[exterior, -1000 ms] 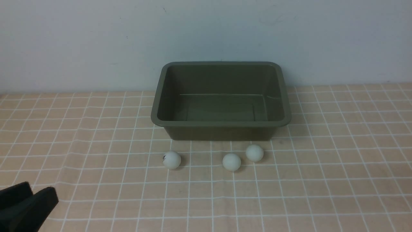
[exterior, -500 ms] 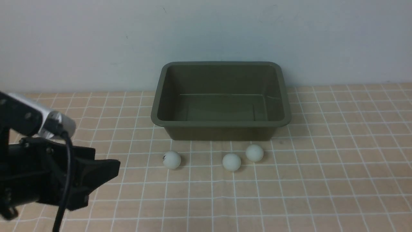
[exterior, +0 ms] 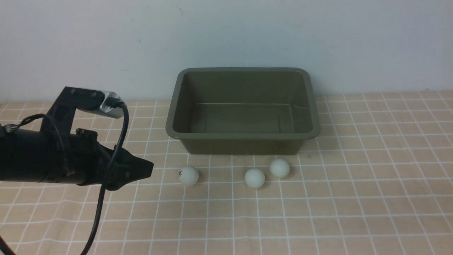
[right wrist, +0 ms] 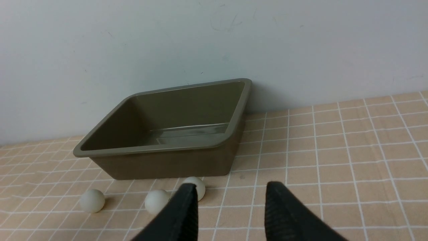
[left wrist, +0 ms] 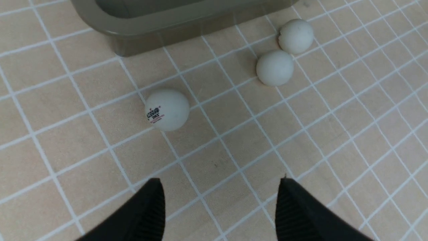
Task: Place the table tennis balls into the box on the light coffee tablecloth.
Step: 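Reach for and grasp a ping pong ball on the table beside the basket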
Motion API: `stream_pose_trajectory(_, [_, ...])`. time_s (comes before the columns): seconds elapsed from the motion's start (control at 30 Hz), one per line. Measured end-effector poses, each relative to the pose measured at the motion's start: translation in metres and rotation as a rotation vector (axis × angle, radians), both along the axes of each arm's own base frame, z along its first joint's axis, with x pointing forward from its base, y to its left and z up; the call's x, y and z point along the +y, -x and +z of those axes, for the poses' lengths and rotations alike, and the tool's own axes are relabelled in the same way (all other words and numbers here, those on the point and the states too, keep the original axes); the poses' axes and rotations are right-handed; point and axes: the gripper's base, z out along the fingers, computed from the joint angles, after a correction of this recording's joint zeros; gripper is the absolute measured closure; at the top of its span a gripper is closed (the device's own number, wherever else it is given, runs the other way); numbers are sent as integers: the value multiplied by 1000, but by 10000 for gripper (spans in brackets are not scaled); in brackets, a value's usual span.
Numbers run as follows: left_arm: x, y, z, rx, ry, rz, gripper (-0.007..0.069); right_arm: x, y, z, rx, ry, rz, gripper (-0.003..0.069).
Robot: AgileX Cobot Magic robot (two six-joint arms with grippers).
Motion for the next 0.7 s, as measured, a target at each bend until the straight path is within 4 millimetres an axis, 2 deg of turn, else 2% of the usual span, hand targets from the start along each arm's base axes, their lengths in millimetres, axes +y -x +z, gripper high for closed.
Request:
stream_pose_trajectory(0.2, [-5, -12, -14, 32, -15, -19, 252, 0, 0, 0, 0, 0, 0, 396])
stream_pose_trajectory(0.43, [-41, -32, -44, 47, -96, -71, 252, 0, 0, 0, 1, -2, 1, 396])
stream_pose_trajectory(0.7, [-56, -50, -64, 7, -179, 38, 252, 0, 0, 0, 3, -1, 2, 396])
